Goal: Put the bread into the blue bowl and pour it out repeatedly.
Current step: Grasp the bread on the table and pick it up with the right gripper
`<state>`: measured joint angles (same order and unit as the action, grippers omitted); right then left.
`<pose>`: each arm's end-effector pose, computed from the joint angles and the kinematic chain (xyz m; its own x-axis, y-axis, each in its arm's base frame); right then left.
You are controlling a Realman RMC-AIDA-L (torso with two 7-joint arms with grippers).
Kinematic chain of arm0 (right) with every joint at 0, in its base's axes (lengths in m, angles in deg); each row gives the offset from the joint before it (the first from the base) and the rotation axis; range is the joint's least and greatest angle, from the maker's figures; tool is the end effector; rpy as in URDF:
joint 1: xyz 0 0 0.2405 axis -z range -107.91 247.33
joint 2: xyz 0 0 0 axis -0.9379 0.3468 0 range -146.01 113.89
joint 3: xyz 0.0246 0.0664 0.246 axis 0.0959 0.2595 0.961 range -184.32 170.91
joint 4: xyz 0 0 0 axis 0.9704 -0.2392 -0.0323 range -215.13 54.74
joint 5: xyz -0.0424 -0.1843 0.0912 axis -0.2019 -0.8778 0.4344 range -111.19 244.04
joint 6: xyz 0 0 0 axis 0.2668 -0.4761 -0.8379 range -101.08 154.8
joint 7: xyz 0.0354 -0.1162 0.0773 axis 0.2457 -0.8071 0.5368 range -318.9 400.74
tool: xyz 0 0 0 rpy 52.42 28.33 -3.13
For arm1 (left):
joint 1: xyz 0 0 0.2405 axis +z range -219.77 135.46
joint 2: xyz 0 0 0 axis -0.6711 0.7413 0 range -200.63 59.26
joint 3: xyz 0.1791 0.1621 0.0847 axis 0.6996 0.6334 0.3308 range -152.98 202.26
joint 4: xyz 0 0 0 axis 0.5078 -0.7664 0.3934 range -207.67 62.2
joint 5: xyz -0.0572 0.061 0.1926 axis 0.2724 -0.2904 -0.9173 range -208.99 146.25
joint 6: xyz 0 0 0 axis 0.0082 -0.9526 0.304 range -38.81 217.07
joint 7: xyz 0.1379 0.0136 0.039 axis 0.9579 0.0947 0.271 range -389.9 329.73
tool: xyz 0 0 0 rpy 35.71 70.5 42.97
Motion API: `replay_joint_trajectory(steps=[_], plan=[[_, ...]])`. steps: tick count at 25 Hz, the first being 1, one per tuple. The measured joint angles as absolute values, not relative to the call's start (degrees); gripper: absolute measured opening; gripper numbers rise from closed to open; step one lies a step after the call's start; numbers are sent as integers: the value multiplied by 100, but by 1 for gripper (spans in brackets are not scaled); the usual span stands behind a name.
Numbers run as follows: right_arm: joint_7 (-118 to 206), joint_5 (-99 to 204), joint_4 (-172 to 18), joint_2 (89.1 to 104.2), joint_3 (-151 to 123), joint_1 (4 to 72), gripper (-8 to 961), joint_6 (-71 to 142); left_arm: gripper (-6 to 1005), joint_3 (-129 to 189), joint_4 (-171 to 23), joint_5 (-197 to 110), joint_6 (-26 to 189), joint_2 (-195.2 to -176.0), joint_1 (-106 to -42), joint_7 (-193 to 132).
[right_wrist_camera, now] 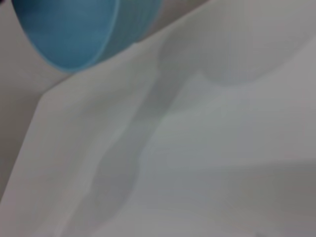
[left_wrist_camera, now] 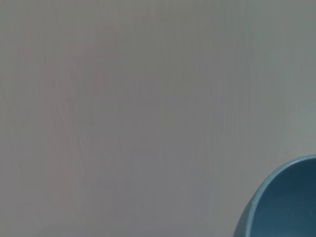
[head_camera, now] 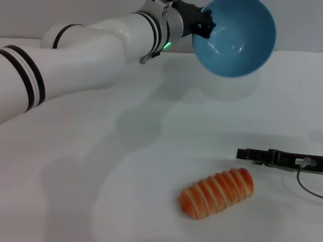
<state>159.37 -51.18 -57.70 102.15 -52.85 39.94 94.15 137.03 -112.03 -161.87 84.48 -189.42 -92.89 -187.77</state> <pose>0.3229 0.3158 -0.0551 0.1701 -0.9009 -0.3993 -0.9796 -0.1985 0.0305 -0.1153 0.4541 -0.0965 0.8968 0.2494 0.3654 0.4402 -0.5846 -0.6815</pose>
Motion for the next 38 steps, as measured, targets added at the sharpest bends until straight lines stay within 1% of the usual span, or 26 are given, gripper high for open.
replay_joint_trajectory(steps=[11,17,19,30,35,38], plan=[[16324,-5300,-5911,10215,-5584,3867,784,9335,-1,13739,-11196,-16189,8481,-18942,-9276,-18777],[16328,-5307,-6089,10254,-5595,3736,784,9368,-2,13737,-11190,-16189,8489,-18942,-9254,-18776],[16342,-5317,-6278,10233,-5635,3613,784,9375,-2,13741,-11193,-16189,8490,-18942,-9247,-18776],[16671,-5303,-6247,10209,-6093,3576,777,9374,-1,13741,-11196,-16189,8493,-18942,-9233,-18776],[16663,-5345,-6155,10220,-6121,3617,671,9424,-1,13746,-11199,-16189,8507,-18942,-9227,-18776],[16610,-5349,-6062,10224,-6123,3637,433,9445,-1,13747,-11199,-16189,8514,-18942,-9206,-18776]])
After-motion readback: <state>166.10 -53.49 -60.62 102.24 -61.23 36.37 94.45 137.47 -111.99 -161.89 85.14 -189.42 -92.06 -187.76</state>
